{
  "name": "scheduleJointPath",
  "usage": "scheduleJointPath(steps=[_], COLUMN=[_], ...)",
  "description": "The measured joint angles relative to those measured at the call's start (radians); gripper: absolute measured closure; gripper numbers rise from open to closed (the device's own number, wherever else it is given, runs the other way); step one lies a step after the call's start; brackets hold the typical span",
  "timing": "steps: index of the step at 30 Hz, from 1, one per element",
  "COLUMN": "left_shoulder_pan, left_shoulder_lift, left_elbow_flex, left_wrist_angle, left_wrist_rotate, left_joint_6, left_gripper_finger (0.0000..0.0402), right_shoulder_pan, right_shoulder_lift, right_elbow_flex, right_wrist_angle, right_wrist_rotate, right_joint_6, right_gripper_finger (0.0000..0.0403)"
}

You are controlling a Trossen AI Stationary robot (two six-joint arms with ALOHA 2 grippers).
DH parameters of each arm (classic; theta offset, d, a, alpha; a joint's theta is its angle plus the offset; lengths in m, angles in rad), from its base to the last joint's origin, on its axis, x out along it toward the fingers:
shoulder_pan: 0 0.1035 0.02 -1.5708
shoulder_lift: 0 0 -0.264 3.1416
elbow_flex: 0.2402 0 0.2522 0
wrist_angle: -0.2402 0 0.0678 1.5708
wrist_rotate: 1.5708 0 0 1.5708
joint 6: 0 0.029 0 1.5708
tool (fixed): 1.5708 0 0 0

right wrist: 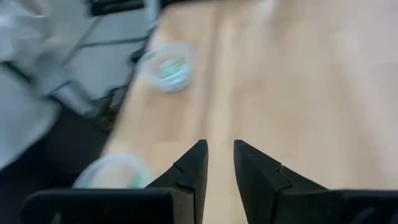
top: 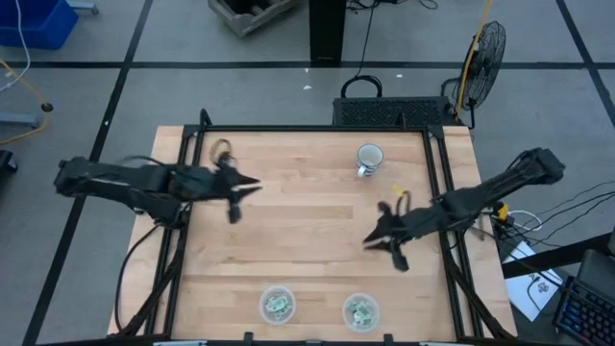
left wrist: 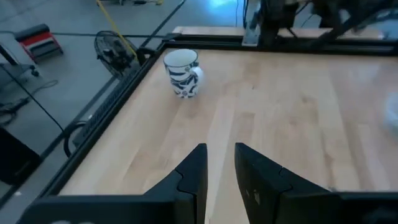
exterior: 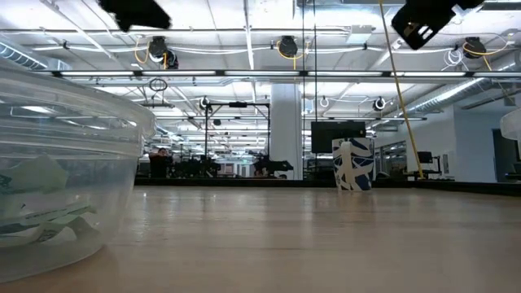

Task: Pick and place Stevia / Truvia into bins
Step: Return to Home Position

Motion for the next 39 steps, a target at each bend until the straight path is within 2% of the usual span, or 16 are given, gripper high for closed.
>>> scheduleJointPath(steps=[3, 5, 12, 17, 20, 26, 29, 31, 35, 39], left_shoulder_pan=[0.004, 0.004, 0.004, 0.004, 0.004, 0.004, 0.004, 0.004, 0.005, 0.018], left_shoulder_lift=[-0.148, -0.236, -0.534, -0.708, -0.782, -0.848, -0.849, -0.848, -0.848, -0.848], left_elbow_flex=[0.000, -0.012, -0.186, -0.366, -0.464, -0.612, -0.659, -0.678, -0.694, -0.694], left_wrist_angle=[-0.105, -0.148, -0.063, 0.073, 0.161, 0.289, 0.357, 0.386, 0.397, 0.400], left_wrist_rotate=[0.002, -0.008, 0.055, 0.043, 0.044, 0.041, 0.039, 0.039, 0.038, 0.038], left_joint_6=[-0.039, -0.047, -0.074, -0.081, -0.109, -0.146, -0.147, -0.154, -0.157, -0.154], left_gripper_finger=[0.0314, 0.0314, 0.0314, 0.0314, 0.0314, 0.0314, 0.0314, 0.0314, 0.0314, 0.0314], right_shoulder_pan=[0.016, 0.018, 0.012, -0.006, -0.009, -0.010, -0.010, -0.012, -0.032, -0.066], right_shoulder_lift=[-0.132, -0.219, -0.545, -0.790, -0.894, -1.014, -1.014, -1.013, -1.014, -1.014], right_elbow_flex=[-0.064, -0.145, -0.478, -0.554, -0.588, -0.619, -0.614, -0.614, -0.614, -0.614], right_wrist_angle=[-0.018, 0.033, 0.266, 0.289, 0.280, 0.230, 0.245, 0.225, 0.190, 0.192], right_wrist_rotate=[0.134, 0.162, 0.066, 0.056, 0.051, 0.041, 0.063, 0.118, 0.293, 0.250], right_joint_6=[-0.061, -0.093, -0.142, -0.182, -0.202, -0.240, -0.294, -0.318, -0.327, -0.391], right_gripper_finger=[0.0335, 0.0335, 0.0339, 0.0340, 0.0339, 0.0339, 0.0340, 0.0339, 0.0339, 0.0339])
